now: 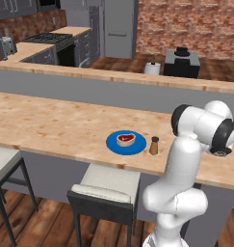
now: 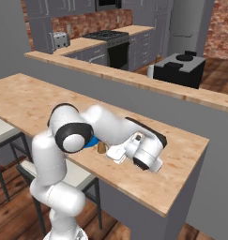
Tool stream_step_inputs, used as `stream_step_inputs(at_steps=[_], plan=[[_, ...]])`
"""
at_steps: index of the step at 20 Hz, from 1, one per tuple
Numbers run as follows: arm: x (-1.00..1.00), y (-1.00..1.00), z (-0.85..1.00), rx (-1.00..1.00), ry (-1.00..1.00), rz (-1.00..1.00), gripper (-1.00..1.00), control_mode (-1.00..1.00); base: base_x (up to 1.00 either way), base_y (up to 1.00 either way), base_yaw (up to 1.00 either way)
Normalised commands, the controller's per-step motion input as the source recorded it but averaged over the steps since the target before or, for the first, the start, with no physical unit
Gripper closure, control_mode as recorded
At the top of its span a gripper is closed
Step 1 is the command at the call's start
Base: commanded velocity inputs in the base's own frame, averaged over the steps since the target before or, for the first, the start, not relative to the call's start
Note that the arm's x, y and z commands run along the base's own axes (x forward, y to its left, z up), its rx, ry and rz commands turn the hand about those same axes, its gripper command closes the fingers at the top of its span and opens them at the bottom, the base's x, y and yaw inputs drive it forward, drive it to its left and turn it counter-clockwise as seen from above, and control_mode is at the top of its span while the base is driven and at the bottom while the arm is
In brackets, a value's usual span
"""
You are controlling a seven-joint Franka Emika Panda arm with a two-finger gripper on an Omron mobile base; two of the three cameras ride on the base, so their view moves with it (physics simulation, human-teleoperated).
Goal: Retrieve the shaker from the cabinet and place it next the steak on a plate on the dining table.
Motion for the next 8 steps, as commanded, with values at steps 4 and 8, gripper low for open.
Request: stream_step_inputs(at_steps=[4, 8], plan=[[-0.49, 0.0, 1.0, 0.0, -0.3, -0.05, -1.0, -1.0, 0.0, 0.0, 0.0], [-0.44, 0.0, 1.0, 0.0, -0.22, -0.04, -1.0, -1.0, 0.0, 0.0, 0.0]])
